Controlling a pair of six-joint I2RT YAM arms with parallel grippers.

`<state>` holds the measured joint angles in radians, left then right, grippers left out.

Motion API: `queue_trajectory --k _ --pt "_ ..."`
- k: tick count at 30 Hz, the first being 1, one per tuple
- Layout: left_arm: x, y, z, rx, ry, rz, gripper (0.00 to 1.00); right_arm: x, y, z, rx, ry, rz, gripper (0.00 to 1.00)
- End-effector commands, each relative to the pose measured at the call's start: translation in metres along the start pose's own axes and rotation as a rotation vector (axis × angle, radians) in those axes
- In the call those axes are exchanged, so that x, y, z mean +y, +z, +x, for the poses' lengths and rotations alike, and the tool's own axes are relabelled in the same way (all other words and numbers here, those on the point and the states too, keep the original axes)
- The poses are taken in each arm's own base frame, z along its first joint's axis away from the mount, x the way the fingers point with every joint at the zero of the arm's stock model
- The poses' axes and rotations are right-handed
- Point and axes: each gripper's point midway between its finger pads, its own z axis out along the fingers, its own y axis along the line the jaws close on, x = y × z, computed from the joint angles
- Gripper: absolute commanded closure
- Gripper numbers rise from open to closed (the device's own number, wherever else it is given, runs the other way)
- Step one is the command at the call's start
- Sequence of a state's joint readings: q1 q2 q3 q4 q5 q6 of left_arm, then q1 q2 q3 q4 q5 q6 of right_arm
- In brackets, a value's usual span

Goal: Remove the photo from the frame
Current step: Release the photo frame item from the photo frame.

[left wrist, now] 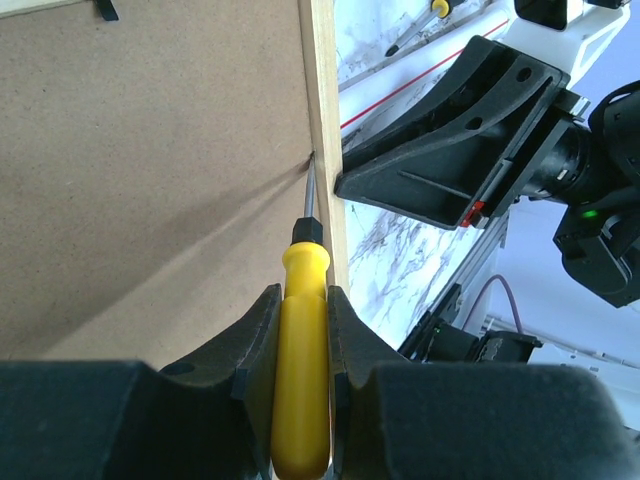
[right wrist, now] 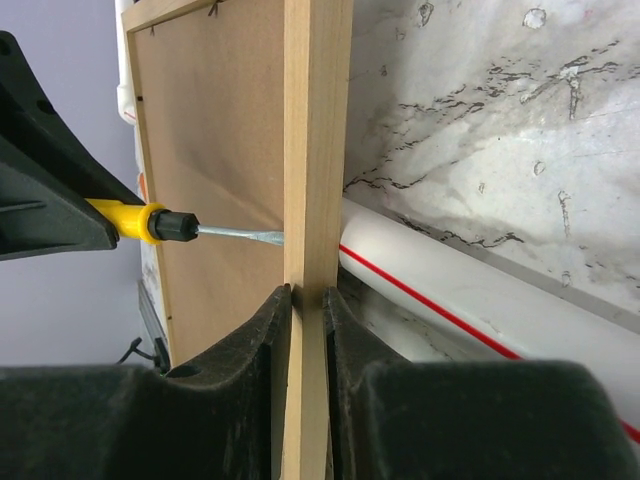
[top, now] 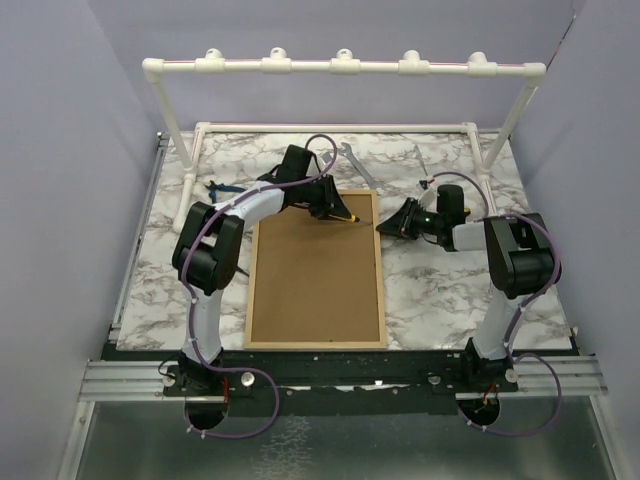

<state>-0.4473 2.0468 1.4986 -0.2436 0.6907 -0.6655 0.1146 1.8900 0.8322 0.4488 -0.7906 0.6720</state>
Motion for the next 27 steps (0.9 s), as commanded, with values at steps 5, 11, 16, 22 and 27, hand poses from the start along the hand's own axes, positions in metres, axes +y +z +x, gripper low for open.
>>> queue_trajectory --k 5,11,16,22,27 --pt "-0.007 0.009 -0.007 -0.014 0.007 0.010 1.00 0.004 0.004 -0.003 0.010 -0.008 -0.034 0.79" --pt "-0.019 0.013 -0.007 -0.014 0.013 0.026 1.00 0.004 0.005 -0.002 0.014 -0.007 -0.036 0.80" --pt "-0.028 0.020 -0.002 -0.003 0.017 0.032 1.00 0.005 0.007 0.000 0.023 -0.003 -0.037 0.82" --pt "-0.046 0.027 0.005 0.009 0.020 0.053 1.00 0.007 0.009 0.002 0.032 -0.007 -0.040 0.84" --pt "-0.064 0.034 0.010 0.019 0.026 0.074 1.00 0.010 0.010 0.003 0.038 -0.012 -0.045 0.85"
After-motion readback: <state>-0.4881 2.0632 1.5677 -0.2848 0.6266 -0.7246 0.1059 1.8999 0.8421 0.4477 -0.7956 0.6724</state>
